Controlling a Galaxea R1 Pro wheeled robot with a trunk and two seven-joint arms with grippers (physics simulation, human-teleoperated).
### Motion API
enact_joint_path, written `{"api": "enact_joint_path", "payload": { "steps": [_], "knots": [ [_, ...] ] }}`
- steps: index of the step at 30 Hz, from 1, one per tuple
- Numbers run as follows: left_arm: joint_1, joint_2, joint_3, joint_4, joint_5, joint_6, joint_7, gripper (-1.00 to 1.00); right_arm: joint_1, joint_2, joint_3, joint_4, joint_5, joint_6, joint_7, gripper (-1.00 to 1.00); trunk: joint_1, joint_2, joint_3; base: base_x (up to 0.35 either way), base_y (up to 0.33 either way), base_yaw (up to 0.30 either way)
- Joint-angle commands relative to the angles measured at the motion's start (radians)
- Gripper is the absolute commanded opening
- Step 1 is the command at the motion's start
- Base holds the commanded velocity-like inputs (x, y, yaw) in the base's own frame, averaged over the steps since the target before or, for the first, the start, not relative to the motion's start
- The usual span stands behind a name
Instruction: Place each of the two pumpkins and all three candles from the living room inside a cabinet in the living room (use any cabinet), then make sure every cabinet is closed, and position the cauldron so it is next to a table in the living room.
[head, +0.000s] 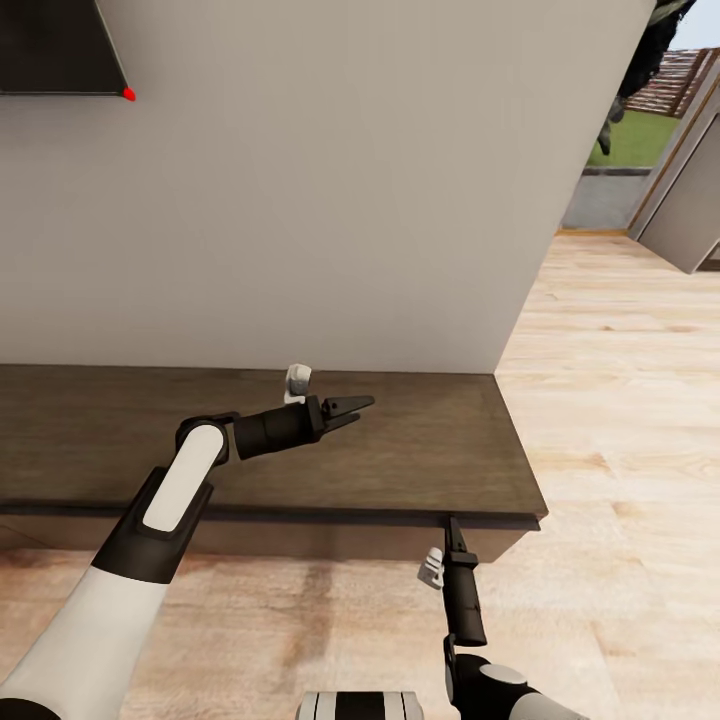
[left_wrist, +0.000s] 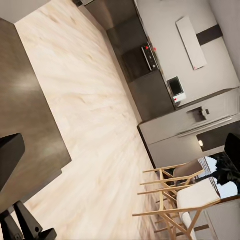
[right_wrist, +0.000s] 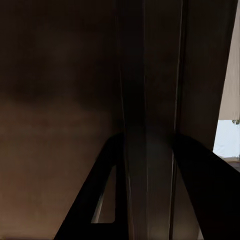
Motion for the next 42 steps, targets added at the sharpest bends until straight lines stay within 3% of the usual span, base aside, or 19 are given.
{"api": "enact_joint_path", "payload": {
  "steps": [1, 19, 42],
  "knots": [
    [0.0, 0.0, 0.0, 0.0, 0.0, 0.0, 0.0, 1.0, -0.03, 0.0, 0.01, -0.028, 0.001, -0.002, -0.004, -1.0, -0.004, 0.007, 0.003, 0.0, 0.0, 0.0],
    [0.0, 0.0, 0.001, 0.001, 0.0, 0.0, 0.0, 1.0, -0.03, 0.0, 0.01, -0.028, 0.001, -0.002, -0.004, -1.0, -0.008, 0.014, 0.007, -0.002, 0.0, 0.0],
    [0.0, 0.0, 0.001, 0.001, 0.0, 0.0, 0.0, 1.0, -0.03, 0.002, 0.01, -0.029, 0.001, -0.002, -0.004, -1.0, -0.008, 0.014, 0.007, -0.1, 0.0, 0.0]
  ]
}}
